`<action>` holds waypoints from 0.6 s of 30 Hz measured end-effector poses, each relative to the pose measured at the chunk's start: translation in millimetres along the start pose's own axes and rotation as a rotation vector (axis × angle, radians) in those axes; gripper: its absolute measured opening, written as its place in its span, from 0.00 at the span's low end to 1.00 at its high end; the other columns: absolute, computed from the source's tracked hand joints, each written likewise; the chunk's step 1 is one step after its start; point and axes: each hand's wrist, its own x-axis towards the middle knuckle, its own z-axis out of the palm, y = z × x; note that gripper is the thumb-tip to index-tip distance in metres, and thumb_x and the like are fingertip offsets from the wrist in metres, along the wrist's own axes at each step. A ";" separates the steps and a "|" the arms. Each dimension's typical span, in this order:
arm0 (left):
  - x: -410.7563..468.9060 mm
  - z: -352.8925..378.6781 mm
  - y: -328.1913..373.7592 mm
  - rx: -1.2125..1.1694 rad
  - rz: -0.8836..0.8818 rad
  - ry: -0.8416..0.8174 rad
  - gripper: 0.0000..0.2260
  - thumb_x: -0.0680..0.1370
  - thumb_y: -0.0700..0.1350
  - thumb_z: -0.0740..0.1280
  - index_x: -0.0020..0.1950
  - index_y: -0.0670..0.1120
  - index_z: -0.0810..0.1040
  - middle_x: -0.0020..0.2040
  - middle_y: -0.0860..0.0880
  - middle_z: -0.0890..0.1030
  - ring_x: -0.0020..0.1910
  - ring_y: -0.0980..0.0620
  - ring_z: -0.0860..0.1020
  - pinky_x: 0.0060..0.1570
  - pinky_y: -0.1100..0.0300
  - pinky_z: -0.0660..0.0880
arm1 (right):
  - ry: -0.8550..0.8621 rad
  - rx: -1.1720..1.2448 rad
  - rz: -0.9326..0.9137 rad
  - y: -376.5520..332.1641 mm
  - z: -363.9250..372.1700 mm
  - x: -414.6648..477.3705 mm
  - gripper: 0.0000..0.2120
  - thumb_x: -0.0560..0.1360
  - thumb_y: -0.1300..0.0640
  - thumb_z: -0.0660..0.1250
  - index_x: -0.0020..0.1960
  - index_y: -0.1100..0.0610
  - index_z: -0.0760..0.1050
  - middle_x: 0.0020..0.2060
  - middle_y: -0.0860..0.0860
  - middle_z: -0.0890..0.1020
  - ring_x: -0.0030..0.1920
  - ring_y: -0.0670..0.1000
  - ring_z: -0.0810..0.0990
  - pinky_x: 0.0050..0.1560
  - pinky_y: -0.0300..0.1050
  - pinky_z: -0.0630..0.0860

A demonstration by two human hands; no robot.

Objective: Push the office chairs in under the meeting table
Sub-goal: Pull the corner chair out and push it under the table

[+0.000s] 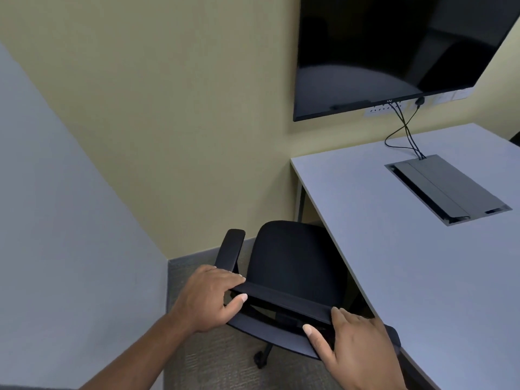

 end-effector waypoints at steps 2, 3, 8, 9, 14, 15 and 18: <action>13.4 -1.3 -6.9 -0.004 0.032 -0.007 0.19 0.79 0.61 0.66 0.64 0.54 0.86 0.57 0.59 0.88 0.57 0.57 0.84 0.59 0.53 0.76 | 0.027 0.031 0.035 -4.7 2.0 8.9 0.44 0.76 0.21 0.32 0.49 0.48 0.77 0.41 0.46 0.82 0.47 0.50 0.85 0.51 0.54 0.75; 21.1 -2.9 -10.9 -0.006 0.047 -0.014 0.19 0.79 0.60 0.66 0.64 0.54 0.86 0.57 0.58 0.88 0.56 0.56 0.84 0.59 0.53 0.76 | 0.036 0.054 0.047 -6.7 2.6 12.8 0.44 0.78 0.21 0.35 0.48 0.50 0.80 0.39 0.47 0.83 0.45 0.52 0.85 0.49 0.55 0.76; 54.2 -4.6 -31.6 -0.004 0.106 -0.041 0.19 0.80 0.60 0.66 0.66 0.53 0.86 0.61 0.58 0.87 0.59 0.57 0.83 0.60 0.54 0.73 | 0.023 0.062 0.095 -15.7 4.7 22.4 0.46 0.81 0.23 0.40 0.63 0.55 0.84 0.54 0.49 0.88 0.55 0.55 0.87 0.55 0.58 0.80; 59.8 -4.8 -34.6 -0.009 0.119 -0.050 0.19 0.80 0.60 0.66 0.66 0.53 0.85 0.60 0.58 0.87 0.58 0.56 0.83 0.59 0.54 0.73 | 0.025 0.068 0.104 -17.7 4.2 23.4 0.46 0.82 0.24 0.41 0.65 0.56 0.84 0.57 0.50 0.88 0.57 0.56 0.87 0.55 0.59 0.80; 90.7 -5.2 -48.6 -0.020 0.189 -0.090 0.19 0.81 0.58 0.66 0.67 0.53 0.85 0.62 0.58 0.86 0.62 0.56 0.83 0.61 0.50 0.75 | 0.002 0.069 0.156 -25.1 -2.9 34.5 0.48 0.81 0.24 0.38 0.71 0.56 0.81 0.63 0.51 0.87 0.62 0.56 0.85 0.60 0.59 0.79; 96.8 -5.6 -51.5 -0.017 0.198 -0.097 0.19 0.81 0.59 0.65 0.68 0.53 0.85 0.63 0.58 0.86 0.63 0.56 0.83 0.62 0.50 0.75 | 0.009 0.066 0.164 -26.8 -3.9 36.7 0.48 0.81 0.24 0.38 0.71 0.56 0.81 0.63 0.52 0.87 0.62 0.56 0.85 0.60 0.59 0.79; 117.6 -4.3 -60.9 -0.018 0.253 -0.112 0.19 0.81 0.58 0.66 0.68 0.53 0.85 0.63 0.58 0.86 0.63 0.55 0.83 0.62 0.50 0.75 | 0.008 0.071 0.208 -34.0 -5.0 45.5 0.51 0.79 0.23 0.33 0.75 0.55 0.78 0.65 0.50 0.85 0.65 0.55 0.84 0.64 0.58 0.77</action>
